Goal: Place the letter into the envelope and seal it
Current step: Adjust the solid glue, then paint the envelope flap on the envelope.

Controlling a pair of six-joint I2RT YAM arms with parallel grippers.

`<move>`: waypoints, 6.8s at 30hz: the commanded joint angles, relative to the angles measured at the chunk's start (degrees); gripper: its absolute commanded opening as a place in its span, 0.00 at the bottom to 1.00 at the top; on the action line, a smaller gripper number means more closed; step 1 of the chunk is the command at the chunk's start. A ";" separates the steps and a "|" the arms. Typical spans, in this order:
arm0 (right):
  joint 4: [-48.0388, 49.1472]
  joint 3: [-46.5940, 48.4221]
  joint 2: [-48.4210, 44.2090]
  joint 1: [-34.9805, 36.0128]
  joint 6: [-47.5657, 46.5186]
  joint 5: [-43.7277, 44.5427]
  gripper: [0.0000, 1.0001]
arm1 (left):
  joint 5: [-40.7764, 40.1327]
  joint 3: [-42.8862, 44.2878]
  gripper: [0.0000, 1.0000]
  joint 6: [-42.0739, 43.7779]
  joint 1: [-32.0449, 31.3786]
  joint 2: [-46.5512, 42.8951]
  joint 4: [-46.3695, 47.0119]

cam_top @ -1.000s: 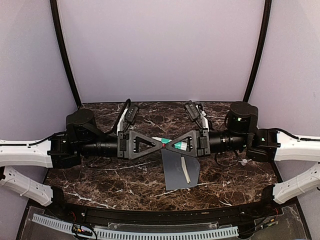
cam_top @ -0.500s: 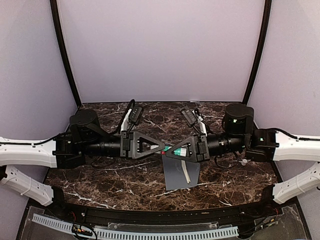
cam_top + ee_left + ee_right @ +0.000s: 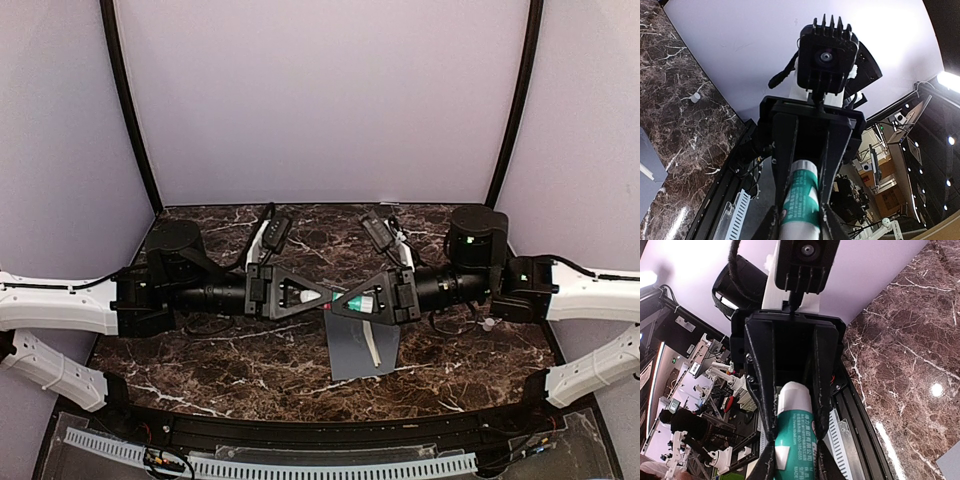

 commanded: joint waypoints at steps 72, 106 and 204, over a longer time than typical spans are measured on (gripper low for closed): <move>-9.20 -3.85 -9.89 5.50 8.27 31.70 0.03 | -10.70 2.64 0.83 6.51 1.02 -9.36 -15.56; -14.98 -12.70 1.12 1.00 17.19 40.11 0.01 | 2.00 19.51 0.37 36.74 14.92 36.05 -22.95; -18.71 -7.63 7.63 -2.92 15.52 40.06 0.00 | -11.65 41.22 0.63 47.04 17.44 57.37 -37.42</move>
